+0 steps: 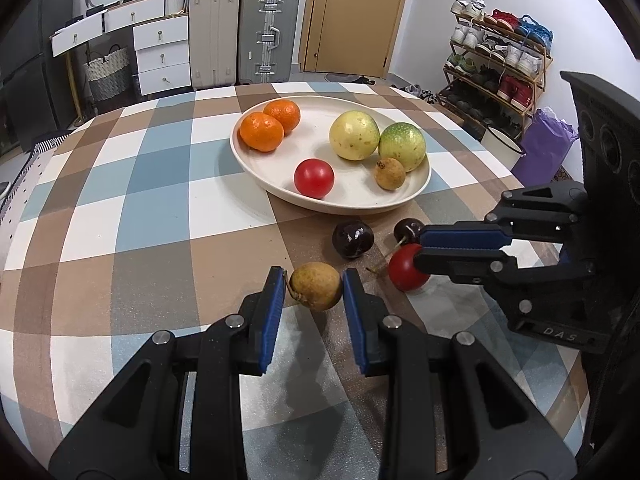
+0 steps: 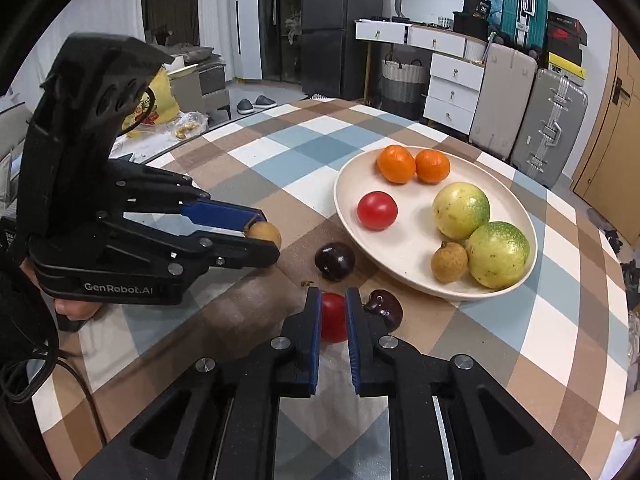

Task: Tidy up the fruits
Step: 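Grasp the small brown pear with the left tool while the right tool grasps a red tomato, then carry the pear and tomato onto the cream plate and open both tools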

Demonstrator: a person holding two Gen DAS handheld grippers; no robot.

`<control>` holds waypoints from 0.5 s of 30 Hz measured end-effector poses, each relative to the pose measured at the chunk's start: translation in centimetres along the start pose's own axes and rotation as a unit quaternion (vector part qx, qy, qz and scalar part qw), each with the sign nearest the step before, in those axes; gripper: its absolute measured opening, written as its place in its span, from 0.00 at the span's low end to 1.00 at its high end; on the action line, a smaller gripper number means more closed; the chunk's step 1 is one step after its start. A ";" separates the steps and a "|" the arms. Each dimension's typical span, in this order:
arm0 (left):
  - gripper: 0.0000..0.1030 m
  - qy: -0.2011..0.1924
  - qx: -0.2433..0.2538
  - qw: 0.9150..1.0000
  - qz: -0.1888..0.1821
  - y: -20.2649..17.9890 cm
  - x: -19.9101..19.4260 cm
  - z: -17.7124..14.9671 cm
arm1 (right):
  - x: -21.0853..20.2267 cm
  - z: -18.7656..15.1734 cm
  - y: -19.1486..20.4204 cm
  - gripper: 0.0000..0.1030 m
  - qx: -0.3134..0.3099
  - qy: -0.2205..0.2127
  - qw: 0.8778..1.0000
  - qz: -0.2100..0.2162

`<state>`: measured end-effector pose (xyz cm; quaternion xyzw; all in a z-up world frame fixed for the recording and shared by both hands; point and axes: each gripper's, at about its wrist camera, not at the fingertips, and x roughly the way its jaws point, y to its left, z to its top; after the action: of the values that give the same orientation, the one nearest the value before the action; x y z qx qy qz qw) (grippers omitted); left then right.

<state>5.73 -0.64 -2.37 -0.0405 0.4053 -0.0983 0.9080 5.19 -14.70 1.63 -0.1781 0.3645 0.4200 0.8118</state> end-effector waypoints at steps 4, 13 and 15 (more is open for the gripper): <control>0.26 0.000 0.001 1.000 0.000 0.0 0.0 0.0 | -0.1 -0.1 0.1 0.17 -0.002 0.005 1.000 0.009; 0.26 0.000 0.001 1.000 0.003 0.0 0.0 0.0 | -0.6 -0.4 0.4 0.25 -0.010 0.010 0.999 0.037; 0.26 0.001 0.002 1.000 0.001 0.0 0.0 -0.1 | -0.2 -0.6 0.6 0.35 -0.016 0.016 0.999 0.023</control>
<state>5.67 -0.61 -2.40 -0.0384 0.4058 -0.0981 0.9079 4.32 -14.81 1.35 -0.1891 0.3744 0.4415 0.7932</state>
